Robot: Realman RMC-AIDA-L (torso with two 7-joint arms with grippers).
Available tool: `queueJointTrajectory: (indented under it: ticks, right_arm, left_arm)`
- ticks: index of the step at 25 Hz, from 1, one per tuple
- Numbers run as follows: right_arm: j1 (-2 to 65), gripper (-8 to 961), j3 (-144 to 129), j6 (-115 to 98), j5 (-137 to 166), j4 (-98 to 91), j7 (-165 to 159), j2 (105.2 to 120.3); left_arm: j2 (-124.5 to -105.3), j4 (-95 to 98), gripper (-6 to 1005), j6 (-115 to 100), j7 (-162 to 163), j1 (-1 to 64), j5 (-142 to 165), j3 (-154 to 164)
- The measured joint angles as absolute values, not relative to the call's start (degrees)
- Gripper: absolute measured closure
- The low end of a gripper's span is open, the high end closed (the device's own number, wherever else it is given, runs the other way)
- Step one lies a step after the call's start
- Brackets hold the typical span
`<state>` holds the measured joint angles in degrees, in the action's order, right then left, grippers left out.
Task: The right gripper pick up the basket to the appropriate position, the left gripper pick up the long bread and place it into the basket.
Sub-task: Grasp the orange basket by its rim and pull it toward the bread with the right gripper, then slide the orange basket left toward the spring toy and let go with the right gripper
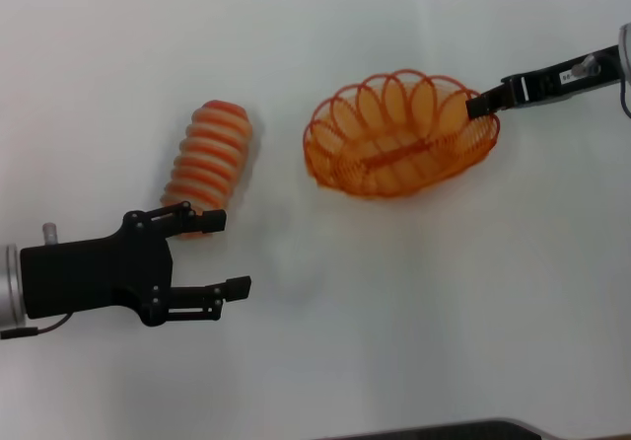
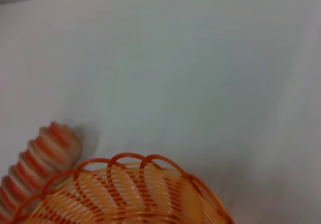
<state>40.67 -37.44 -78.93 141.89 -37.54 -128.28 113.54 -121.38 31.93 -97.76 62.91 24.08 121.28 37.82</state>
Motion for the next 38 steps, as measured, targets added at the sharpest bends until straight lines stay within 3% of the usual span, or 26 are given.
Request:
queueJointTrajectory:
  ticks: [13,22,31,38]
  right_arm:
    - [40.6,872,-38.9,-80.2,142.1,-39.4,-140.0,113.45]
    - [41.2,866,-43.3,-74.6,142.1,-39.5,-145.2,114.91]
    - [41.5,859,-47.3,-71.7,142.1,-39.7,-148.3,115.16]
    - [40.8,854,-49.6,-70.0,142.3,-42.8,-148.5,116.54]
  left_arm:
    - [-121.2,32.4,127,-97.3,62.9,24.5,121.5,38.1]
    - [-121.4,33.4,127,-96.7,62.9,24.6,121.6,38.1]
    - [-121.56,33.6,126,-95.5,62.9,24.6,121.5,38.1]
    - [-121.72,33.6,126,-95.3,62.9,24.6,121.4,38.1]
